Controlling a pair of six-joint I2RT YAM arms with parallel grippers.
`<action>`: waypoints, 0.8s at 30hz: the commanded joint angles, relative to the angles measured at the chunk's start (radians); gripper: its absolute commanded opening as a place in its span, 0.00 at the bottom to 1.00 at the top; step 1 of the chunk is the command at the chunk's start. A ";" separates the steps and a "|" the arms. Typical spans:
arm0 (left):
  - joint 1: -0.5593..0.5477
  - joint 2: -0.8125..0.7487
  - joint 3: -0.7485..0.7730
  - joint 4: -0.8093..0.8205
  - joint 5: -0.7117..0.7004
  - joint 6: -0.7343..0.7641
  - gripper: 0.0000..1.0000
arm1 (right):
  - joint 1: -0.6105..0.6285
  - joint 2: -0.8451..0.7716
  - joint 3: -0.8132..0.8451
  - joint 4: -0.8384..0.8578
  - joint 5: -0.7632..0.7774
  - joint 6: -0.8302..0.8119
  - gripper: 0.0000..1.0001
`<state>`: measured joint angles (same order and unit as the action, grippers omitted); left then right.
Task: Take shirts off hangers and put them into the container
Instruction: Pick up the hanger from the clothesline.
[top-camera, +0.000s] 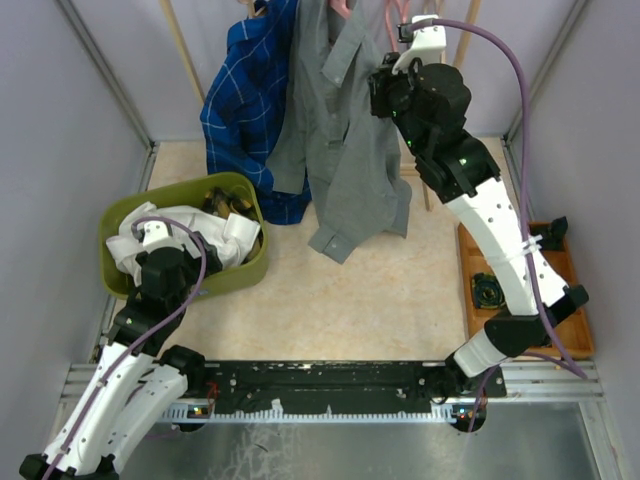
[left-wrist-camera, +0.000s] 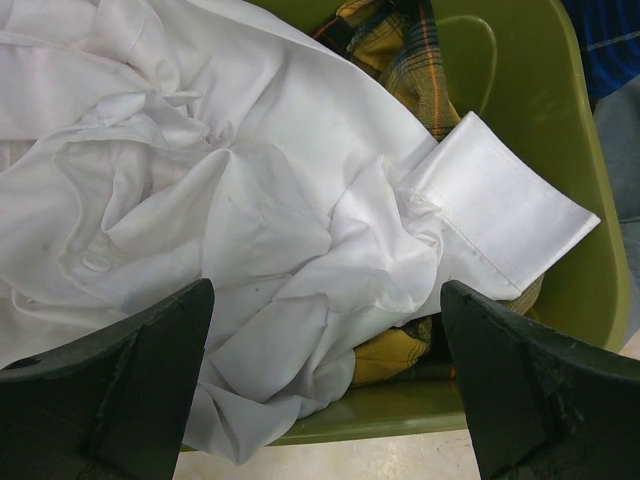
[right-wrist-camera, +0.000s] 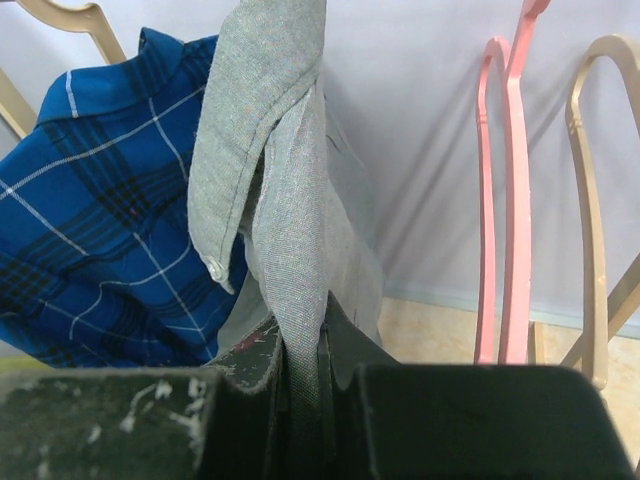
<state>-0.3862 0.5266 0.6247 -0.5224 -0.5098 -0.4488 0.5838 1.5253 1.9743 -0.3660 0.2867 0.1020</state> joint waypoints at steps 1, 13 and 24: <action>-0.001 -0.008 0.008 -0.010 -0.017 -0.008 1.00 | -0.009 -0.062 0.021 0.170 -0.011 0.036 0.00; -0.001 -0.004 0.006 -0.002 -0.008 -0.004 1.00 | -0.009 -0.305 -0.280 0.155 -0.261 0.092 0.00; 0.000 0.013 0.003 0.014 0.013 0.010 1.00 | -0.009 -0.546 -0.675 0.054 -0.418 0.063 0.00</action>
<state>-0.3862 0.5323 0.6247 -0.5240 -0.5114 -0.4484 0.5838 1.0466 1.3933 -0.3264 -0.0292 0.1745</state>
